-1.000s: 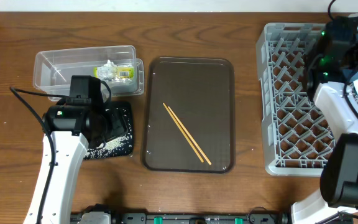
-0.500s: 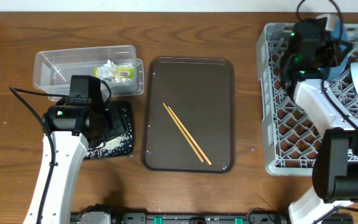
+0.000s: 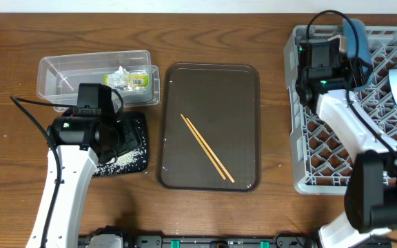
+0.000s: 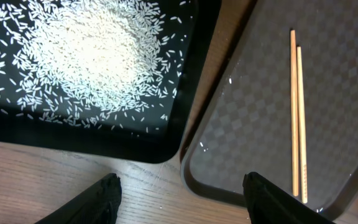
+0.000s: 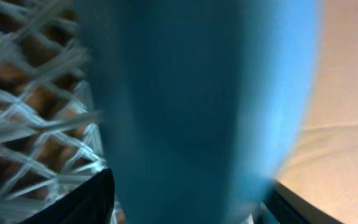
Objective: Sort waste into correct bins and load items into the dishwasher rack
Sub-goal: 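Lift the blue plate and stand it upright in the rack, then reach the right gripper to the chopsticks and grasp one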
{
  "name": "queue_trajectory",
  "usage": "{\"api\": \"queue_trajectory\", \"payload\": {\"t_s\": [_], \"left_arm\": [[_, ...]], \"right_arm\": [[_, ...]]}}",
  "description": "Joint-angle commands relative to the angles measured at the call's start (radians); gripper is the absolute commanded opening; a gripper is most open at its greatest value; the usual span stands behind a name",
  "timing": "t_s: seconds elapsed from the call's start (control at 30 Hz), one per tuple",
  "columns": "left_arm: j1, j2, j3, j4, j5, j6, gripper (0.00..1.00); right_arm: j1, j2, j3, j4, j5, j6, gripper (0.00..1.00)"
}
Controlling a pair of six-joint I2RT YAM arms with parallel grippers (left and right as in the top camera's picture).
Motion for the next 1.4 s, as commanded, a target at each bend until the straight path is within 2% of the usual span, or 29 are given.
{"api": "queue_trajectory", "payload": {"t_s": [0.0,0.1,0.27,0.43,0.6,0.7,0.77,0.9,1.0,1.1,1.37], "left_arm": [[0.004,0.004,0.017,-0.001,-0.009,0.008,0.66],[0.004,0.004,0.017,-0.001,-0.009,0.008,0.66],[0.004,0.004,0.017,-0.001,-0.009,0.008,0.66],[0.004,0.004,0.017,-0.004,-0.009,0.008,0.66],[0.004,0.004,0.017,-0.008,-0.009,0.009,0.66],[0.004,0.004,0.017,-0.008,-0.009,0.009,0.66],[0.004,0.004,0.017,-0.008,-0.009,0.008,0.66],[0.004,0.004,0.017,-0.008,-0.009,0.008,0.66],[0.004,0.004,0.017,-0.008,-0.010,0.009,0.66],[0.004,0.004,0.017,-0.008,-0.009,0.008,0.66],[0.004,0.004,0.017,-0.008,-0.009,0.008,0.67]], "right_arm": [[0.006,-0.121,0.003,-0.053,-0.226,0.144,0.69],[0.006,-0.206,0.003,-0.090,-0.311,0.164,0.70],[0.006,-0.298,0.003,-0.110,-0.333,0.183,0.70],[0.006,-0.320,0.003,-0.172,-0.349,0.192,0.70],[0.002,-0.320,0.003,-0.208,-0.393,0.274,0.70],[0.003,-0.320,0.003,-0.215,-0.546,0.273,0.66],[0.004,-0.320,0.003,-0.231,-0.718,0.272,0.65],[0.022,-0.318,0.003,-0.269,-1.056,0.272,0.66],[0.061,-0.307,0.003,-0.311,-1.215,0.272,0.67],[0.122,-0.286,0.002,-0.371,-1.289,0.272,0.67],[0.332,-0.172,0.001,-0.472,-1.293,0.267,0.66]]}}
